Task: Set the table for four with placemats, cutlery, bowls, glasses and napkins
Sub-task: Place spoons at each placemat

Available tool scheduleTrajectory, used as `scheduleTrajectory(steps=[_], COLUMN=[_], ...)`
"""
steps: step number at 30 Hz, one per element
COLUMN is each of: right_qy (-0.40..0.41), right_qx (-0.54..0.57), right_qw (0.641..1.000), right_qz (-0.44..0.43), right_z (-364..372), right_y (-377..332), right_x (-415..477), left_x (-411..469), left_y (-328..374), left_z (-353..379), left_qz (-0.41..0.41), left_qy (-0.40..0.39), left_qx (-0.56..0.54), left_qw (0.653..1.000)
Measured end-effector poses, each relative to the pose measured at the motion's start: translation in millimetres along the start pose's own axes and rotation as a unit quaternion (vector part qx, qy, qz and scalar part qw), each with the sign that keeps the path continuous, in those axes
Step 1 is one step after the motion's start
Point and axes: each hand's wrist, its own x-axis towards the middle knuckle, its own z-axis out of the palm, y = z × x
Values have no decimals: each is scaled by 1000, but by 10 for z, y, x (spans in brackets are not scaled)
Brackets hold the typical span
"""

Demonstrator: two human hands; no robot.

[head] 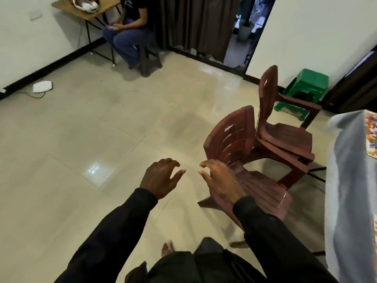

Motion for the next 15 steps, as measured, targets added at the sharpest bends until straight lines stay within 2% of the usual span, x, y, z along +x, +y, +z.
scheduleTrajectory(steps=[7, 15], right_qy=[31, 73], right_qx=[-46, -39], right_qw=[998, 989], right_qz=[31, 122], right_z=[26, -83], right_y=[-52, 267], right_x=[786, 1872], left_x=[837, 2387], left_y=[-512, -1022], left_z=[43, 329], left_qz=[31, 109], left_qy=[-29, -82], left_qx=[-11, -4], left_qw=[999, 991])
